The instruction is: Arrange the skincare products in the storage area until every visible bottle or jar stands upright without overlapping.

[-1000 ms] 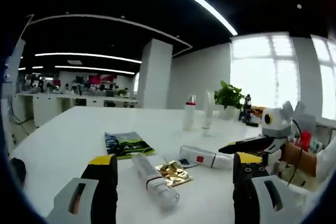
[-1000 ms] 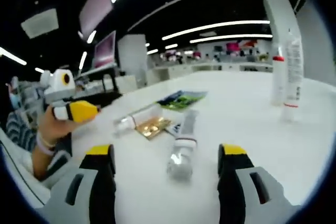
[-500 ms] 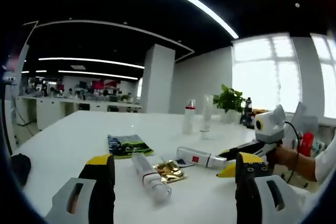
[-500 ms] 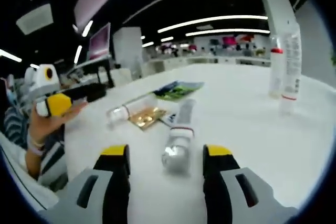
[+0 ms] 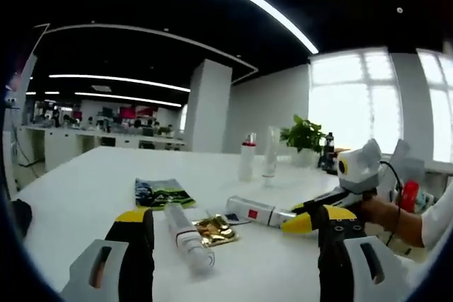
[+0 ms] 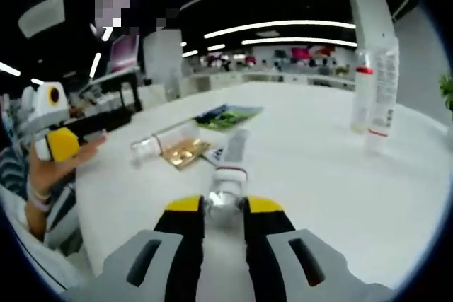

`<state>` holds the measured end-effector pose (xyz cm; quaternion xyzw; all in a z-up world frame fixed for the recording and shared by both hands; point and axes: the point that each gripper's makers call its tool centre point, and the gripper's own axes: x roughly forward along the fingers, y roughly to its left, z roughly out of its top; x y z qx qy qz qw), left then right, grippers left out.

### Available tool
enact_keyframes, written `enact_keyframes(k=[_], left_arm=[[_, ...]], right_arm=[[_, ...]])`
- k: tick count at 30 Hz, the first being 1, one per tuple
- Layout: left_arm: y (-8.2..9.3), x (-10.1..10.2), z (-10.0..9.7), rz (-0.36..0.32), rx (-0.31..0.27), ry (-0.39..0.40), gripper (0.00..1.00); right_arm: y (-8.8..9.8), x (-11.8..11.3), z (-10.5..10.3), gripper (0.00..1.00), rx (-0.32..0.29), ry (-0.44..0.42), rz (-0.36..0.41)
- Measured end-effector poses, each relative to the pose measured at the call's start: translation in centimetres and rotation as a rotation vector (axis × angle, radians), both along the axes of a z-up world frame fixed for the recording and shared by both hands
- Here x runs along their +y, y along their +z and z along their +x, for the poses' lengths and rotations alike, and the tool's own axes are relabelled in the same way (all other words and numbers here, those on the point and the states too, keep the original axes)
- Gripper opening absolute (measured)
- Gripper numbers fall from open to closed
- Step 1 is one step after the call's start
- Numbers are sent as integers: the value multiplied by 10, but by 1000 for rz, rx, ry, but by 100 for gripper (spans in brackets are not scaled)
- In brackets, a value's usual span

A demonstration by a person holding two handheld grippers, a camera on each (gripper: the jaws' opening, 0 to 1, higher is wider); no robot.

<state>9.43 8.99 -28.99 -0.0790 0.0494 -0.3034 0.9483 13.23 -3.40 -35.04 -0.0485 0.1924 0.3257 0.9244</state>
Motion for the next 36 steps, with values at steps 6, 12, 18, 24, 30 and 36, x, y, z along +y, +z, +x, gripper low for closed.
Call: enact_keyframes(k=[6, 12, 18, 24, 30, 36], left_arm=[[-5, -8, -2, 33, -6, -19, 99], [-7, -15, -3, 58, -10, -29, 99], [-2, -19, -6, 75, -34, -30, 99], [6, -19, -4, 133, -103, -25, 98], [19, -25, 1, 247, -235, 0, 93], [22, -35, 13, 380, -307, 35, 95]], right_arm=[[16, -8, 1, 18, -61, -31, -6], [28, -14, 0, 17, -81, -35, -21], [44, -20, -4, 17, -93, -38, -17], [64, -15, -20, 17, -82, 34, 30], [78, -8, -34, 17, -8, 136, 110], [87, -9, -40, 17, 20, 164, 120]])
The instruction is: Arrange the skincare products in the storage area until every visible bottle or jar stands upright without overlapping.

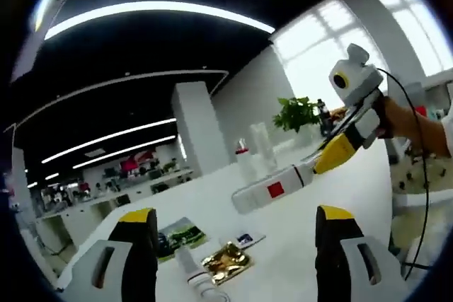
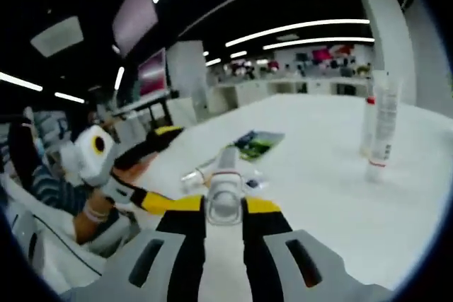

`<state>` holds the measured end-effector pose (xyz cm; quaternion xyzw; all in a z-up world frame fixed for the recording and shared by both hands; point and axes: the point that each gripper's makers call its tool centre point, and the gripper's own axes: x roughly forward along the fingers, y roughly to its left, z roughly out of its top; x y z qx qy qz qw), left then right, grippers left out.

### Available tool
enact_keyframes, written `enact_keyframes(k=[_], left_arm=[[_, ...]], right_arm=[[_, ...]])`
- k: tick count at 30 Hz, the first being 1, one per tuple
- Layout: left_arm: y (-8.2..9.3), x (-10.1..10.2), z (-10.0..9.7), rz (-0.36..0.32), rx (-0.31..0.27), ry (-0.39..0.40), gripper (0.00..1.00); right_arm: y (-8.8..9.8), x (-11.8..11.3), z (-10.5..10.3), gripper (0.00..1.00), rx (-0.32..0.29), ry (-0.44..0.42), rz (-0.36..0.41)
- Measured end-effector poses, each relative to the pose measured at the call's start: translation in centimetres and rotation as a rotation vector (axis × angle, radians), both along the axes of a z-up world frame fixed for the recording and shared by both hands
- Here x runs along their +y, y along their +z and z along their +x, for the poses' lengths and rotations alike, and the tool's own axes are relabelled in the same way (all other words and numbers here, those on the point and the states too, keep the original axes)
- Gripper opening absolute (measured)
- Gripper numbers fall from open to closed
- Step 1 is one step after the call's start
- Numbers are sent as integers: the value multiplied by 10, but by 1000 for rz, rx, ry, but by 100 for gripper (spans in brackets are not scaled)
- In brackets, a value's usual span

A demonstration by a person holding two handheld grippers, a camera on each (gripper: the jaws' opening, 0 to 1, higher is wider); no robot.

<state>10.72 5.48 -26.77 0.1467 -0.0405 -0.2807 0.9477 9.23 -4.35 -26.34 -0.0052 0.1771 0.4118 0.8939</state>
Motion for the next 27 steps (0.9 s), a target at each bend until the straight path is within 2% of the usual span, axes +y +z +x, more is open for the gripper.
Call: enact_keyframes(k=[2, 4, 7, 9, 10, 12, 13, 15, 17, 20, 24, 27], left_arm=[[-3, -4, 7, 101, -32, 14, 93], [-5, -3, 12, 159, -43, 47, 89], [-6, -9, 18, 225, -72, 40, 86], [-7, -15, 20, 316, -119, 34, 83], [-10, -21, 17, 397, -155, 4, 81], [-14, -21, 17, 479, -189, 40, 77], [-15, -25, 16, 548, -228, 41, 75], [-16, -31, 15, 576, -266, 35, 70], [-15, -37, 12, 547, -258, 14, 68], [-12, -39, 11, 539, -263, 4, 56], [-5, -34, 12, 662, -367, 56, 34], [-10, -37, 7, 659, -348, 45, 24]], right_arm=[[2, 0, -4, 17, 14, 8, 8], [3, 1, -6, 17, 27, 14, 9], [5, 2, -11, 17, 40, 30, 11], [5, 3, -13, 17, 52, 42, 5], [5, 3, -15, 17, 53, 50, -7], [3, 4, -17, 17, 55, 64, -29], [2, 5, -19, 17, 38, 86, -58], [4, 7, -20, 17, 14, 87, -78], [4, 9, -23, 17, 1, 103, -113], [5, 11, -25, 17, -7, 121, -135], [7, 11, -27, 17, -13, 135, -163], [10, 12, -29, 17, -16, 137, -155]])
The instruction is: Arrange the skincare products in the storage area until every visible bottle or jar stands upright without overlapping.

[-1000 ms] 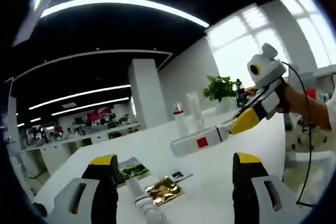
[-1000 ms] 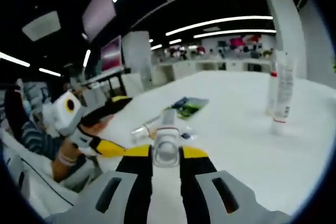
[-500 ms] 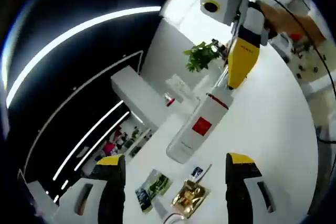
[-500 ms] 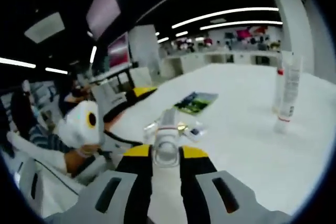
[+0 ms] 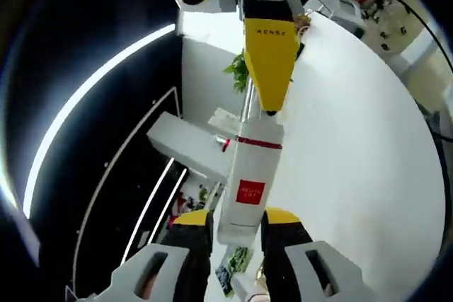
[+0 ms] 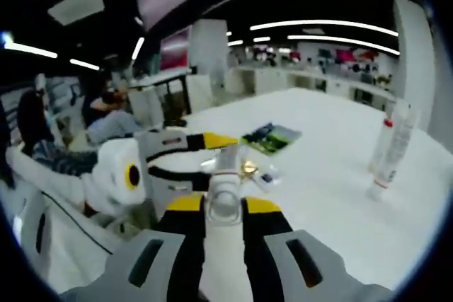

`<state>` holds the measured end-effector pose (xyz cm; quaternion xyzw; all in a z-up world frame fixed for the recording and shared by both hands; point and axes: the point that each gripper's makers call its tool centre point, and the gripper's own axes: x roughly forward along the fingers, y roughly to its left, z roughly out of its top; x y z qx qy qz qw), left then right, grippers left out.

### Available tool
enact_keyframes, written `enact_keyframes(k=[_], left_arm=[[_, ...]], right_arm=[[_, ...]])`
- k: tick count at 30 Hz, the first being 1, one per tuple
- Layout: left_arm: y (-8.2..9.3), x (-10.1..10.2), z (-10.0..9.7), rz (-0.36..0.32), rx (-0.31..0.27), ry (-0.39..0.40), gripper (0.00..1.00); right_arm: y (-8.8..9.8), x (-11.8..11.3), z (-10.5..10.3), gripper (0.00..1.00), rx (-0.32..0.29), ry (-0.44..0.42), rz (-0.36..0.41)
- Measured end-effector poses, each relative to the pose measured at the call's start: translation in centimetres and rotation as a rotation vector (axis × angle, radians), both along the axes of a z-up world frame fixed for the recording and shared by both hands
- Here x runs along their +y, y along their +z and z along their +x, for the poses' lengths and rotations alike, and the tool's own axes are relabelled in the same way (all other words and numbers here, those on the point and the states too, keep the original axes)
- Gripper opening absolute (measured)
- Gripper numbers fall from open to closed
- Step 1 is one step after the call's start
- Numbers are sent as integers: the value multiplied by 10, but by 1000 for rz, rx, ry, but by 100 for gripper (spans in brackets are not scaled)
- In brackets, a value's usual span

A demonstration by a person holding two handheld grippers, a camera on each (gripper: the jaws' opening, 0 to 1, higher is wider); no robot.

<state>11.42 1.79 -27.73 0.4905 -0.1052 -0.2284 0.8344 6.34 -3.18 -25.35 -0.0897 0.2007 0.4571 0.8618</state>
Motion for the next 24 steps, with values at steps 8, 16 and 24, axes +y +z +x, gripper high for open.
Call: enact_keyframes(k=[8, 16, 24], left_arm=[[4, 7, 0, -104, -2, 23, 19], [2, 12, 7, -320, 174, 7, 19], [13, 6, 3, -572, 330, -93, 20]], right_arm=[[29, 14, -3, 18, -244, 56, 115], [55, 27, 2, 37, -322, 48, 304], [45, 29, 27, 41, -290, -29, 444]])
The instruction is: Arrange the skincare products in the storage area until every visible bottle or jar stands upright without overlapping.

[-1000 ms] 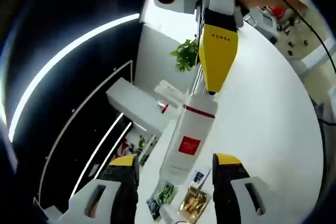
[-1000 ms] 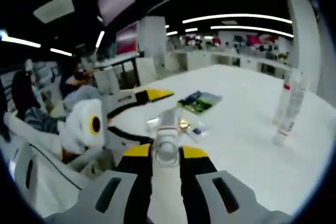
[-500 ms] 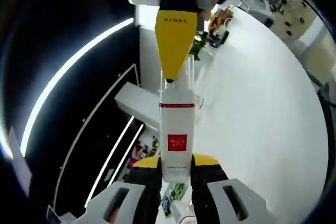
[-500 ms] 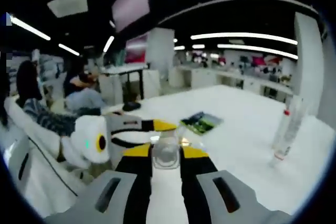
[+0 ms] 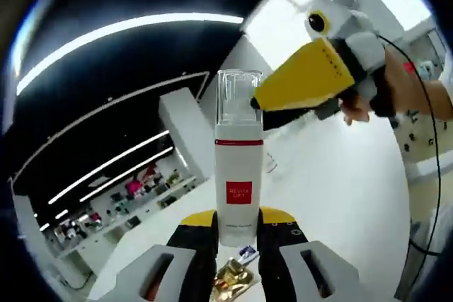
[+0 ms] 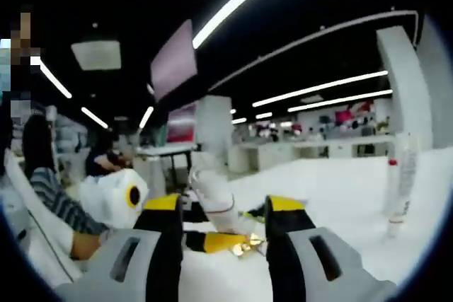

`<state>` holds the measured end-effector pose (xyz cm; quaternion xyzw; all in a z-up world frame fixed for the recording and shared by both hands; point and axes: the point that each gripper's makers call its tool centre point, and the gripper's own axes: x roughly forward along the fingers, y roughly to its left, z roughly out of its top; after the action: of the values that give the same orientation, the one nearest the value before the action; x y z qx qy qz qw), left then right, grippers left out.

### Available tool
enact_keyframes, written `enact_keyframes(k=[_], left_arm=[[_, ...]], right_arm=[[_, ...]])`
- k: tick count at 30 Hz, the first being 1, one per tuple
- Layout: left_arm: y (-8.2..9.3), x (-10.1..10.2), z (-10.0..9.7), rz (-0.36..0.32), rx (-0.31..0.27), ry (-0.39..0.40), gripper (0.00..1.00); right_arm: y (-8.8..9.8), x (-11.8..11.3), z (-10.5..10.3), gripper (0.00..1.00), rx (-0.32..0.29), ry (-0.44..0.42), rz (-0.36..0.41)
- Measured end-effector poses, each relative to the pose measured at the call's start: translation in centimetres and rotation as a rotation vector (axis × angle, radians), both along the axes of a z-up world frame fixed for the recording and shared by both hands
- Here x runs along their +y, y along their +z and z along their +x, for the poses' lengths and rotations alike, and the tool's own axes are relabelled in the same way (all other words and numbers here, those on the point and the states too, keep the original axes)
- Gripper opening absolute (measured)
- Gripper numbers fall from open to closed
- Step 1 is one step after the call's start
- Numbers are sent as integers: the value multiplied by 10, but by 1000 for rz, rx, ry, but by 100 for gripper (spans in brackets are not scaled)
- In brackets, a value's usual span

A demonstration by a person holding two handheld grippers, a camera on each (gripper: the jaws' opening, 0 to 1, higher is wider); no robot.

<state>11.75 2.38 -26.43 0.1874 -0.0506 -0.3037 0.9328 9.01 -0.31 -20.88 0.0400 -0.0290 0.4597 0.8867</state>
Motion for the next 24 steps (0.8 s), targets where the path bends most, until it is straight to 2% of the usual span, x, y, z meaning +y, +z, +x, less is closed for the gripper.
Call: enact_keyframes(k=[1, 4, 6, 9, 10, 15, 19, 24], left_arm=[[1, -1, -1, -18, 12, -14, 20], [1, -7, -3, -52, 59, -47, 20], [3, -14, -7, -139, 123, -89, 20], [3, -16, -8, -165, 153, -100, 20], [2, -18, -9, -198, 197, -111, 20], [-5, -23, -9, -205, 280, -113, 20], [-7, -23, -8, -232, 316, -106, 20], [-10, -26, -10, -230, 341, -120, 20]], right_arm=[[-2, 1, 2, 39, 7, -1, 4], [-9, 6, 8, 42, 16, -14, 6], [-10, 8, 9, 41, 14, -18, 11], [-9, 10, 7, 41, 8, -15, 23], [-7, 13, 6, 40, 0, -23, 24], [-7, 19, 5, 37, -41, -35, -20], [-8, 18, 8, 34, -61, -60, -43], [-13, 17, 11, 30, -61, -73, -68]])
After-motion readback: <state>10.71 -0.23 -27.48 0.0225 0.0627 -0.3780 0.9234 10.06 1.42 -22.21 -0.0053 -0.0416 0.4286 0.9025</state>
